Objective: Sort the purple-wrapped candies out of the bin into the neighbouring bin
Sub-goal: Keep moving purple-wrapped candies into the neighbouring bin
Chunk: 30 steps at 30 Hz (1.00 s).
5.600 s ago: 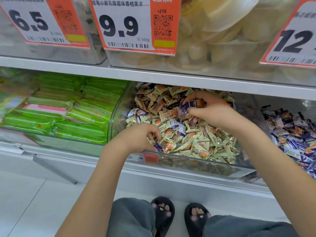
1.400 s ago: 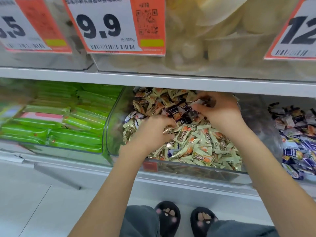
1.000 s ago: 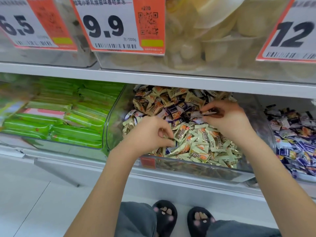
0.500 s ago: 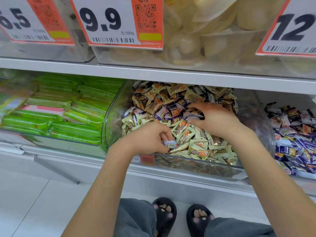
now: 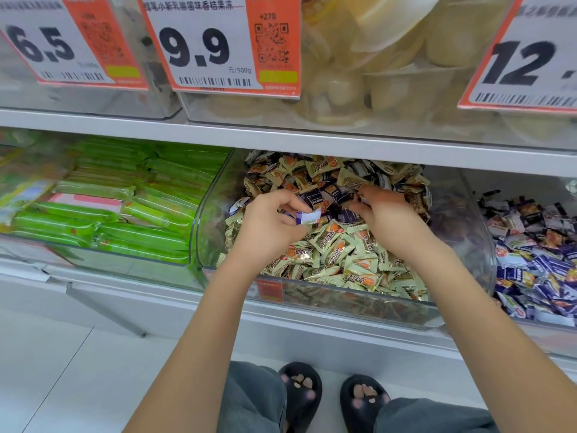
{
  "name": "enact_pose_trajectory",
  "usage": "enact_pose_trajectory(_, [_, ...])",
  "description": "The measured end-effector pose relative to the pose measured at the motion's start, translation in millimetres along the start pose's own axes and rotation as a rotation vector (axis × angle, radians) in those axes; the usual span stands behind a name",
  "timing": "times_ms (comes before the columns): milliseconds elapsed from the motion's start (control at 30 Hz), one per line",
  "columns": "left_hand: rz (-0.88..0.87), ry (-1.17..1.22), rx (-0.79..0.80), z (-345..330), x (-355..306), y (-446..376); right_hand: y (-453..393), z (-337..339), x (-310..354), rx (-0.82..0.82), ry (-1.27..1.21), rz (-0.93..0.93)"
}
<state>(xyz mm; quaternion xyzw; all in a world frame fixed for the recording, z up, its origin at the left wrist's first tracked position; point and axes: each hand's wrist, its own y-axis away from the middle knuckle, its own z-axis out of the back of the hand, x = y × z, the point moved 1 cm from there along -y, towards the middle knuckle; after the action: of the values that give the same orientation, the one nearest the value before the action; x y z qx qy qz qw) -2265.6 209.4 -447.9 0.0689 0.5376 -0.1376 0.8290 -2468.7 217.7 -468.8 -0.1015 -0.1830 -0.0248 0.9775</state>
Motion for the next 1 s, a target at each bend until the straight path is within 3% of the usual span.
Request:
enact_pose_trajectory(333, [-0.123,0.047,-0.056,-40.8,-20.0,1.9,27.7,37.7,-13.6,-0.111,-0.34,-0.203])
enact_pose_trajectory(467, [-0.172,0.115,-0.097,-56.4,-32.6,4.8,39.8,54.8,-12.8,-0.08,-0.424,-0.27])
enact_pose_trajectory(600, [-0.162,0.133,-0.122,-70.9,-40.0,4.8,52.0,70.3,-10.6,-0.08,-0.735,-0.306])
enact_pose_trajectory(667, [-0.163,0.167,-0.122,-79.6,-44.8,5.2,60.1,78.4,-12.4,-0.173,-0.794,-0.318])
enact_pose_trajectory(733, [-0.19,0.232,-0.109,-93.8,-54.1,8.0,75.1,84.4,-23.0,-0.361,-0.677,-0.316])
enact_pose_trajectory(833, [-0.298,0.267,0.017,-126.2,-72.4,14.8,103.3,89.7,-45.7,-0.597,-0.553,-0.345])
enact_pose_trajectory(933, [-0.407,0.076,0.291,-147.3,-79.8,19.3,114.9,91.2,-65.0,-0.517,-0.517,-0.411])
enact_pose_trajectory(1000, [-0.379,0.002,0.352,-146.5,-73.3,17.1,117.3,94.4,-76.8,-0.468,-0.473,-0.467])
